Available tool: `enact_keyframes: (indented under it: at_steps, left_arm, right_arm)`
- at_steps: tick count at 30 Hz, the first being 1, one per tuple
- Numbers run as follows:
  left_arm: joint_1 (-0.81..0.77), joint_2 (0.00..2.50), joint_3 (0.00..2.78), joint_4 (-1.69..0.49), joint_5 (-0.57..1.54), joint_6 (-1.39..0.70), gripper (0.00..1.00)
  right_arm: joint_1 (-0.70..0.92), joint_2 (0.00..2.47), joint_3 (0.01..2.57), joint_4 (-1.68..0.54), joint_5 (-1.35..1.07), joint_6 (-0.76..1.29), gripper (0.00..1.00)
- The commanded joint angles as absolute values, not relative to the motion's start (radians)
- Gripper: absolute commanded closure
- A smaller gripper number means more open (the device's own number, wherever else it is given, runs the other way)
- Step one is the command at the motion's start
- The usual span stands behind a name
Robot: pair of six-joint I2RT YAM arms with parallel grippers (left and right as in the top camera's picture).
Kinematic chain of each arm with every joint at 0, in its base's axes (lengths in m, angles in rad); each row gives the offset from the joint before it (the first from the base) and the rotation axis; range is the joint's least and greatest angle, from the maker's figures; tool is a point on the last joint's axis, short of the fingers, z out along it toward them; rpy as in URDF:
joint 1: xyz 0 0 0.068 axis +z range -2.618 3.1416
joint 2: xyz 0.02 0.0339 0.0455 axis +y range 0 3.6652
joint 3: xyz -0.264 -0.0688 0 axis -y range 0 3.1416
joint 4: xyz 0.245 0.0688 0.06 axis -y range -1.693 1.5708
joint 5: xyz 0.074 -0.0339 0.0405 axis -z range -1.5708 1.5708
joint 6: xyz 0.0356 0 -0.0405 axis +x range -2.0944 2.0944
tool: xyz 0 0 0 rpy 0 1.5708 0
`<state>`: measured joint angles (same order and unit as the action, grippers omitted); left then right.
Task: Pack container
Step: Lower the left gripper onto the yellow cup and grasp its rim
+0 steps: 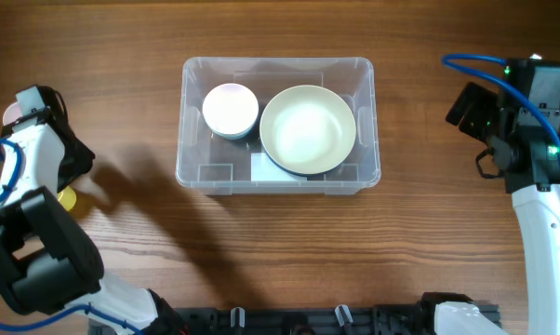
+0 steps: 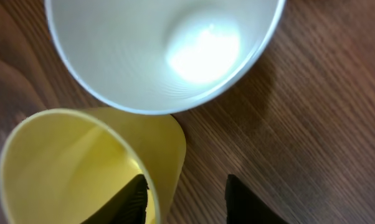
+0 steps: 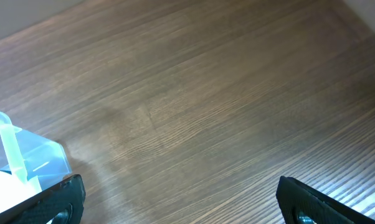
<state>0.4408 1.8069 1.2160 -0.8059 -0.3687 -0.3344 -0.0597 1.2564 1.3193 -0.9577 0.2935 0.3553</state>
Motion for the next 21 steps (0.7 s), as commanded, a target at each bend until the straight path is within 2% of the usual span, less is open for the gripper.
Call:
enact_keyframes:
  at_steps: [1,4,7,21]
  left_arm:
    - [0.448,1.818,1.21,-0.8,-0.357,-0.321,0.73]
    - [0.448,1.818,1.21,-0.801,-0.357,-0.321,0.89]
    - [0.448,1.818,1.21,-0.801,-0.356,-0.321,0.96]
    - [0.432,1.689,1.249,-0.866,-0.319,-0.321,0.96]
  right_arm:
    - [-0.06,1.255,1.331,-0.958,0.314,0.367,0.0]
    - [-0.06,1.255,1.331,-0.958,0.314,0.367,0.0]
    - [-0.06,1.255,1.331,-0.958,0.314,0.367,0.0]
    - [-0.06,1.255,1.331,-0.958,0.314,0.367,0.0]
